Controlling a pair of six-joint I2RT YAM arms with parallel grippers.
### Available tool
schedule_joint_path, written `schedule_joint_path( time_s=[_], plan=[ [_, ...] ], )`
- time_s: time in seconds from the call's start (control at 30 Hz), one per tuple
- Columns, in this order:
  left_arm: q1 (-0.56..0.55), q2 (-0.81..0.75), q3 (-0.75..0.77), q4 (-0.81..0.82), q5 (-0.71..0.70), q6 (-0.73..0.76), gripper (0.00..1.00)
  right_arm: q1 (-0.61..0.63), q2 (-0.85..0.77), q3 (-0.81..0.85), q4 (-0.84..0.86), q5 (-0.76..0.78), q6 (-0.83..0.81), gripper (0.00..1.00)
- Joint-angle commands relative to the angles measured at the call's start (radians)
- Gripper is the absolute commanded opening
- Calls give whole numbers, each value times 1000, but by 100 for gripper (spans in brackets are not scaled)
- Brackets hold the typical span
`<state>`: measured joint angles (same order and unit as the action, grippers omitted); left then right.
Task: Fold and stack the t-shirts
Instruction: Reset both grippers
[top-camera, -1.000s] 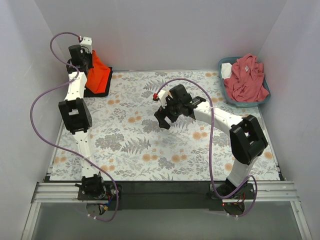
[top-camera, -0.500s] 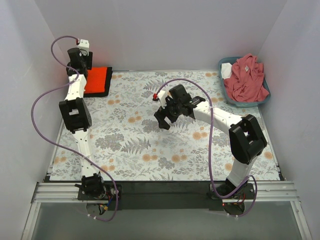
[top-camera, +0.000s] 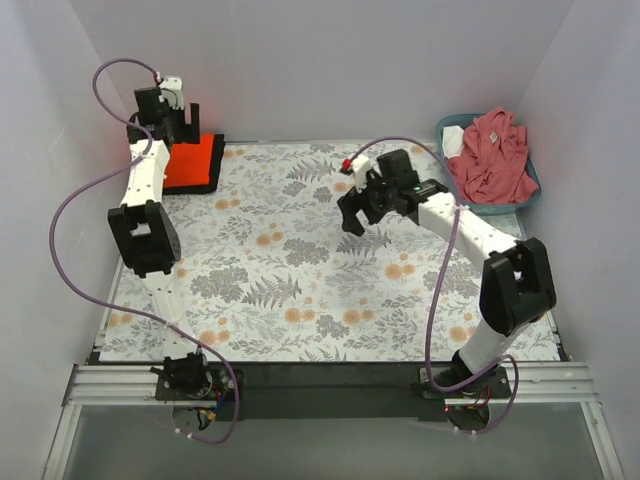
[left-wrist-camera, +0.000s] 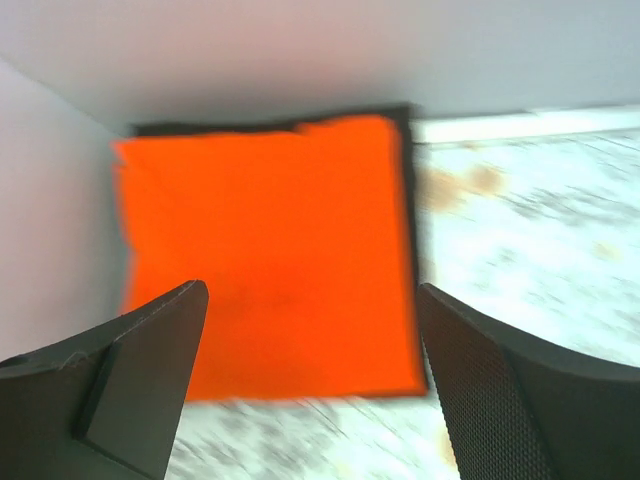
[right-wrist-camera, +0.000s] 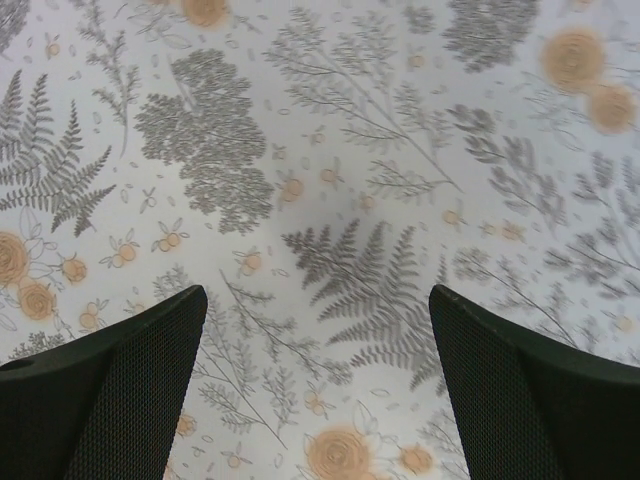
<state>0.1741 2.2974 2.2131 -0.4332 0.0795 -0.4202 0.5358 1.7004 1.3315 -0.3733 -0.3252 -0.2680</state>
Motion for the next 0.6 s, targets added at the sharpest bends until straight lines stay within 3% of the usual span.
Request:
schedule_joint_path(
  time_s=[0.0,0.1,0.23,0.37,0.57],
  plan=[
    [-112,-216,-65,-202,141,-119,85,-108,-113,-5,-22,-38,15,98],
    [-159,-297,-157,-312,248,-219,86,-215,-203,-55,-53,-60,15,98],
    [-231,-441,-350,-335,266,-313,87,-330,-296,-113,-91,-14,23,98],
    [-246,-601,-654,-280,312,-345,88,-341,-367,-201,-157,98,39,98],
    [-277,-849,-975,-236,233,-332,89,-341,-469,-348,-199,166,101,98]
  ],
)
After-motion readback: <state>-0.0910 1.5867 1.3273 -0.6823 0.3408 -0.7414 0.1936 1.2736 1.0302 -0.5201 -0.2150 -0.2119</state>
